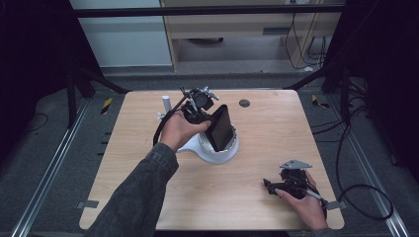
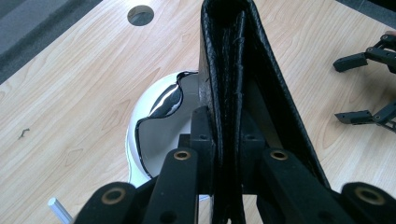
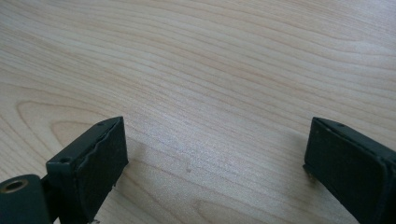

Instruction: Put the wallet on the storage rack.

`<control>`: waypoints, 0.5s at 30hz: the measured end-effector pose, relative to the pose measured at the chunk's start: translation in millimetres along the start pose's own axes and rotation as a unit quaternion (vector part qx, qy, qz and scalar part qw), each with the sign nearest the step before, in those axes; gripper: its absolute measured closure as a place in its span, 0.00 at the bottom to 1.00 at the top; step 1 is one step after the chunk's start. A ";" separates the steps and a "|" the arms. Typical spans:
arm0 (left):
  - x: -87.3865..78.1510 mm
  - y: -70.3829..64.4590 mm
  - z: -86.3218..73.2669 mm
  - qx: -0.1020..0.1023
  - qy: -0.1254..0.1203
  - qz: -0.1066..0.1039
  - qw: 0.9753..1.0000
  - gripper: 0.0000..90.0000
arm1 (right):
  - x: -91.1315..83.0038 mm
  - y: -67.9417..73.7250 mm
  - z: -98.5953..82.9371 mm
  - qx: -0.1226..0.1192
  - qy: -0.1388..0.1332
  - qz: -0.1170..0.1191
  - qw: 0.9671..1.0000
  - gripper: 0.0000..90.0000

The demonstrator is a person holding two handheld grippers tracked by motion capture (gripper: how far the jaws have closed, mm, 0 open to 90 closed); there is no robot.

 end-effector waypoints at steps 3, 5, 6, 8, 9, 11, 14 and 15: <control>0.7 2.0 -0.1 -0.003 0.000 -0.001 1.000 0.90 | 0.0 0.2 -0.1 0.000 0.000 0.000 1.000 0.07; 1.1 3.6 -0.3 -0.007 0.000 -0.004 1.000 0.90 | 0.0 0.3 -0.1 0.000 0.000 0.000 1.000 0.07; 1.4 4.1 -0.4 -0.008 0.001 -0.005 1.000 0.89 | 0.0 0.3 -0.1 0.000 0.000 0.000 1.000 0.07; 2.5 5.0 0.0 -0.011 -0.001 -0.010 1.000 0.89 | 0.1 0.2 -0.1 0.000 0.000 0.000 1.000 0.07; 2.5 5.0 0.0 -0.011 -0.001 -0.010 1.000 0.89 | 0.1 0.2 -0.1 0.000 0.000 0.000 1.000 0.07; 3.4 5.6 0.6 -0.012 -0.001 -0.009 1.000 0.89 | 0.0 0.5 -0.2 0.002 0.000 0.000 1.000 0.07; 4.9 6.2 1.6 -0.012 0.000 -0.008 1.000 0.89 | 0.0 0.6 -0.3 0.002 0.000 0.000 1.000 0.06; 5.6 6.3 2.0 -0.012 -0.001 -0.008 1.000 0.89 | 0.0 0.6 -0.3 0.002 0.000 0.000 1.000 0.06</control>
Point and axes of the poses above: each handheld gripper's, and its own axes: x roughly forward along the jaws, z roughly out of its top, y roughly to its left, the point moved 8 cm from there along x, roughly forward along the jaws, and after that the axes turned 13 degrees about -z, right-handed, at the moved point
